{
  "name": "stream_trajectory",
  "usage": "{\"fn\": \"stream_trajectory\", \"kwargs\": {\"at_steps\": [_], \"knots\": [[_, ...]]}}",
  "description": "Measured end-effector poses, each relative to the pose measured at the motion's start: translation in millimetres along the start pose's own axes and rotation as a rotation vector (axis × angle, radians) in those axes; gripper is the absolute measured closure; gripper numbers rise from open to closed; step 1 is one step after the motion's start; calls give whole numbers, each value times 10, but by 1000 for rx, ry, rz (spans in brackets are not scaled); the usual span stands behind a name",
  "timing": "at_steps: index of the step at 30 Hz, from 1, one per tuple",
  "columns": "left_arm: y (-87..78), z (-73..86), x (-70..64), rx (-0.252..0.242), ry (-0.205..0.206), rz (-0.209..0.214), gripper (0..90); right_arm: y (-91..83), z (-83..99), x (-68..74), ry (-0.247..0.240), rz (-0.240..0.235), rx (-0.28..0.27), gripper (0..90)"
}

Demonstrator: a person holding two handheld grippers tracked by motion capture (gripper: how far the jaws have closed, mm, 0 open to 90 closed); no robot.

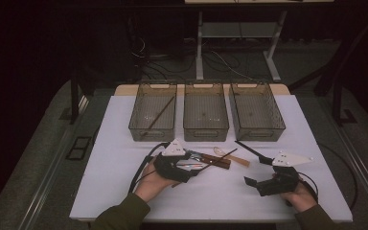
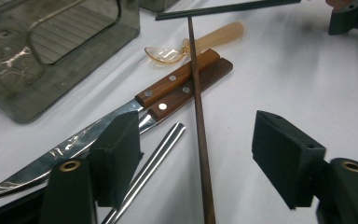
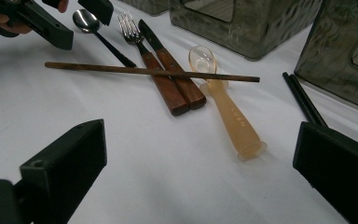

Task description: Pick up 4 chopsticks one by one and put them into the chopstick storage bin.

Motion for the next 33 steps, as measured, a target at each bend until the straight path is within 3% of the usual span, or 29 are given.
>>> {"fn": "stream_trajectory", "kwargs": {"at_steps": [4,15,23,33], "knots": [[53,10,-15,-4,-17,8,423,6,3,-2,-4,4,3,24],[129,61,-44,41,-21,20,612,17,12,4,-9,5,10,24],[184,71,-75,56,-38,38,690,11,10,7,-12,4,9,24],[256,110,-76,102,-25,32,736,18,13,13,-18,5,11,25]]}}
Point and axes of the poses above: each handheld gripper's, and its own axes: y roughly forward along the jaws, z roughly out of its underside, x roughly to its left, the point moved 7 cm from there along y, roughly forward along the jaws, and after that the axes turned 14 degrees about y, right-handed, at the moved point
